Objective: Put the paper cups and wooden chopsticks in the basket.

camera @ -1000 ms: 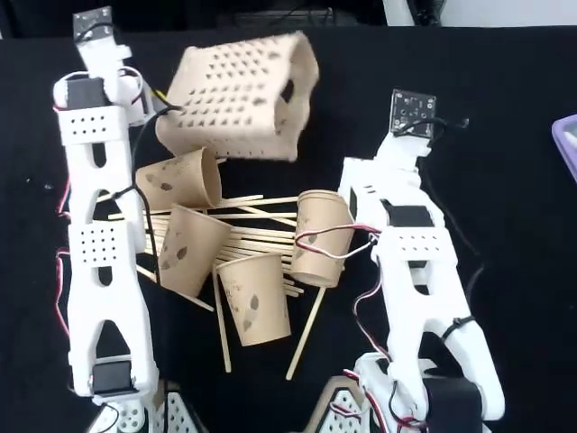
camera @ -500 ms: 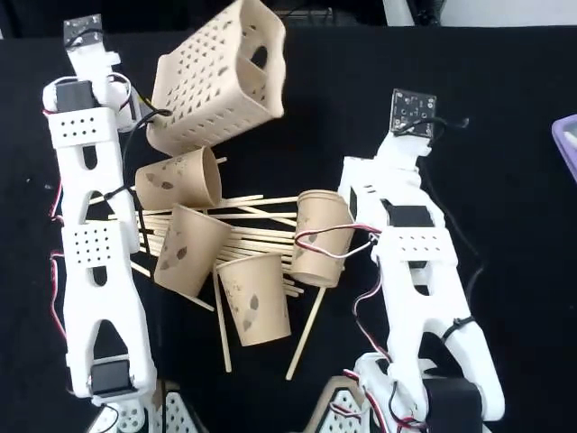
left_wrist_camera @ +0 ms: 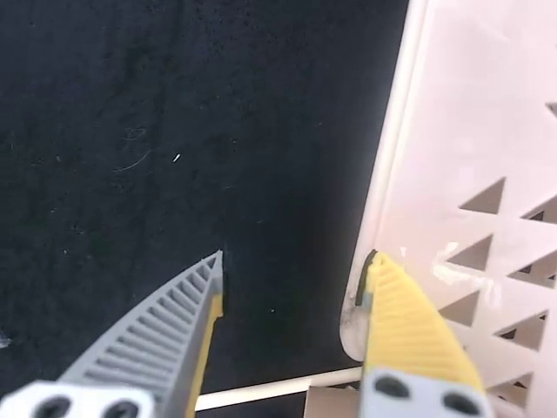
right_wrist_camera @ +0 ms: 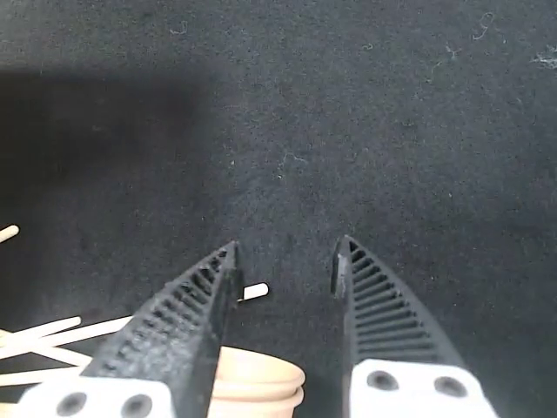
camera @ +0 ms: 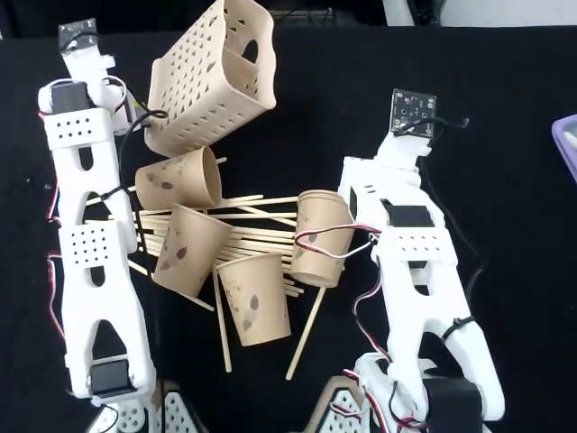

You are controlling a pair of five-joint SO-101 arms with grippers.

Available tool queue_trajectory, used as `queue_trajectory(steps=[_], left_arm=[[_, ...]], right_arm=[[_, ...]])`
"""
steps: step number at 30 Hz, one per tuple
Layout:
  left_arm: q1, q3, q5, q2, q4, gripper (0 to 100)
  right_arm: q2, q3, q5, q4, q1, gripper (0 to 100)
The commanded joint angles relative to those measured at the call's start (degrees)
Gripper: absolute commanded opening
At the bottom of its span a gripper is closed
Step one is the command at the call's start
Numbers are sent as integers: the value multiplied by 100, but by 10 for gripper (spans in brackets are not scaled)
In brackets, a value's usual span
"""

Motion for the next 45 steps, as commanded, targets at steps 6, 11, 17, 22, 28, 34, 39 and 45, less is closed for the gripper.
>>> queue_trajectory(steps=[6,11,17,22,28,34,39,45], left_arm=[[-127,321,-79,-44,-18,256],[-251,321,-53,-114,-18,256],[-646,-198,-53,-220,-9,256],[-1024,-189,237,-1125,53,256],[-884,-180,941,-2418,255,261],[-207,145,1029,-3429,695,261],[259,910,1196,-3912,695,261],[629,2070,1196,-4281,695,261]], right_arm=[[-22,-13,-44,-149,53,178],[-22,-13,-44,-149,53,178],[-22,-13,-44,-149,53,178],[-22,-13,-44,-149,53,178],[-22,-13,-44,-158,53,178],[-22,-13,-44,-158,53,178],[-22,-13,-44,-158,53,178],[-22,-13,-44,-158,53,178]])
